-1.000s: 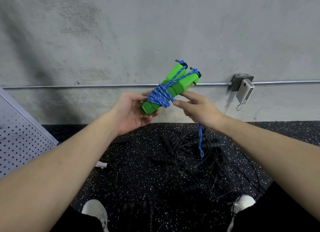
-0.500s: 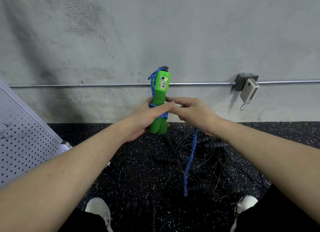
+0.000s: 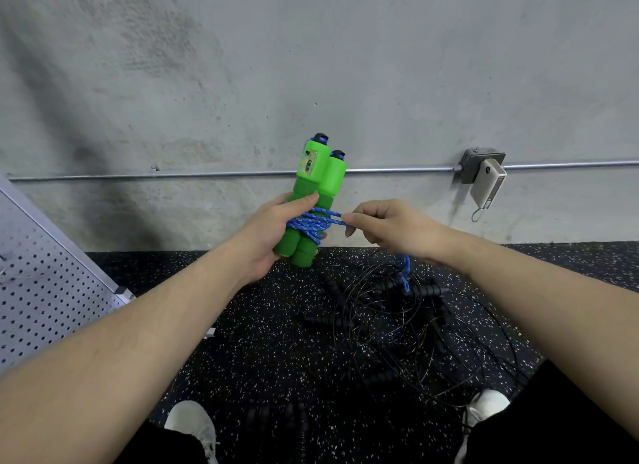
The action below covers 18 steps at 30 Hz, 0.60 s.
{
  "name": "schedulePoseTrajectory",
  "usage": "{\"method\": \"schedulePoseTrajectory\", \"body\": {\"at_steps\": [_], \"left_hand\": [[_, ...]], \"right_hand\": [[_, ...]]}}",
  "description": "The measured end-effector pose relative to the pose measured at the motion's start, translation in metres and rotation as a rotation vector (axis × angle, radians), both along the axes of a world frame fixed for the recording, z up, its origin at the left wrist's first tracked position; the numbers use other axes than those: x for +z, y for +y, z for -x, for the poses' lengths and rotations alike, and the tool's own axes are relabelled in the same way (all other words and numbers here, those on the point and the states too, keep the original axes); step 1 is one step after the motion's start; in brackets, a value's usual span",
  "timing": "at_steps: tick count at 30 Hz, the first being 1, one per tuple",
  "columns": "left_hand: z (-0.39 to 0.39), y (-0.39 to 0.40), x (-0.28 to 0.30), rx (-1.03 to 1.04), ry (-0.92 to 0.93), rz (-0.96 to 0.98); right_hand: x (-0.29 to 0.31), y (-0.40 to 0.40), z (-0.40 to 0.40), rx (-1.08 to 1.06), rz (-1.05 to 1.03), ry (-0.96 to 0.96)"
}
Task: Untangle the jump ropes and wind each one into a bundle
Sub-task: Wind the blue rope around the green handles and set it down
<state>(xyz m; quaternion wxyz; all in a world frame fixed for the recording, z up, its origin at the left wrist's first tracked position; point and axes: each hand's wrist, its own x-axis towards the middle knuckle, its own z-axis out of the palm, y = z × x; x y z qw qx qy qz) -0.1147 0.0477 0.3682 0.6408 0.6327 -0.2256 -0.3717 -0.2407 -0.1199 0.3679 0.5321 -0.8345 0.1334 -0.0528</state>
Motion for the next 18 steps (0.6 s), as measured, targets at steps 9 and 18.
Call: {"method": "schedulePoseTrajectory", "body": {"at_steps": [9, 18], "left_hand": [[-0.005, 0.009, 0.006, -0.099, 0.041, 0.058], [-0.006, 0.006, 0.005, -0.163, 0.109, 0.029]], "right_hand": [[0.006, -0.028, 0.014, 0.069, 0.08, 0.067], [-0.007, -0.029, 0.015, 0.181, 0.247, 0.158]]}}
